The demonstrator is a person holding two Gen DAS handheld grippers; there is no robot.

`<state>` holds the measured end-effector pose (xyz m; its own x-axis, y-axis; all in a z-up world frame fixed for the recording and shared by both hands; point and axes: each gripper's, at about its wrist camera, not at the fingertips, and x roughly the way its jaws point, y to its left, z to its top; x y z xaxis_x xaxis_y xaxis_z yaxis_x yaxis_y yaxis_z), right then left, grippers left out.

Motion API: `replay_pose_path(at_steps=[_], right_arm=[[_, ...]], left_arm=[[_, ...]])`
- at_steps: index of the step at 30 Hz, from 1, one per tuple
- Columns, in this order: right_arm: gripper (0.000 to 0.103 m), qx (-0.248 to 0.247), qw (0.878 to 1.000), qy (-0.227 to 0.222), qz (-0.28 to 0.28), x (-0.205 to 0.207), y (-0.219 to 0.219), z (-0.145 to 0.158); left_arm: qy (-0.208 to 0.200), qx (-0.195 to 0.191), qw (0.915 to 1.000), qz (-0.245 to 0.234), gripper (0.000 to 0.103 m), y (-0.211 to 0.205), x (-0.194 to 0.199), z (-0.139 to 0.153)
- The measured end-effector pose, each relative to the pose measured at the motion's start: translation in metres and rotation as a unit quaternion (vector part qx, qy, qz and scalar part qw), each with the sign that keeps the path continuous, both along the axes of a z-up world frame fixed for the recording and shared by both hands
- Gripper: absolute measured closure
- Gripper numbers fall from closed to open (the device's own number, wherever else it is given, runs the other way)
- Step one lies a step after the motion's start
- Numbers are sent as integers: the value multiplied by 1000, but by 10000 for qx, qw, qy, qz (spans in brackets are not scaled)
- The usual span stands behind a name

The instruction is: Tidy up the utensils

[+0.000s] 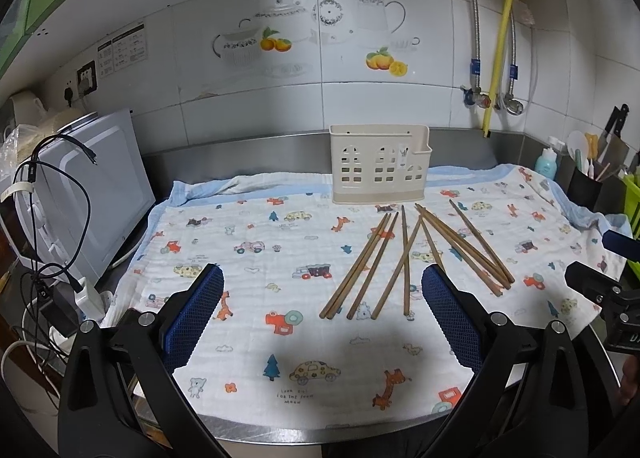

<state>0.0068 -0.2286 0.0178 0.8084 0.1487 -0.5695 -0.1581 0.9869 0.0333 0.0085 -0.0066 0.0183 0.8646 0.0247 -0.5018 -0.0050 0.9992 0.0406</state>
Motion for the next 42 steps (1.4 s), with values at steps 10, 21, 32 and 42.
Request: replay_pose_path(at_steps=[10, 21, 32, 42], right_arm=[[6, 5, 10000, 54, 48, 10, 0, -7], [6, 81, 10000, 51, 26, 20, -7, -15], [6, 94, 9994, 320, -1, 36, -16, -38], [6, 162, 9985, 509, -103, 54, -27, -54]], left_arm=[[103, -34, 9999, 21, 5, 3, 14, -5], [268, -38, 9996, -22, 5, 7, 29, -18], [656, -72, 9971, -391, 6, 4, 48, -46], [902, -149, 9911, -972, 14, -8, 70, -67]])
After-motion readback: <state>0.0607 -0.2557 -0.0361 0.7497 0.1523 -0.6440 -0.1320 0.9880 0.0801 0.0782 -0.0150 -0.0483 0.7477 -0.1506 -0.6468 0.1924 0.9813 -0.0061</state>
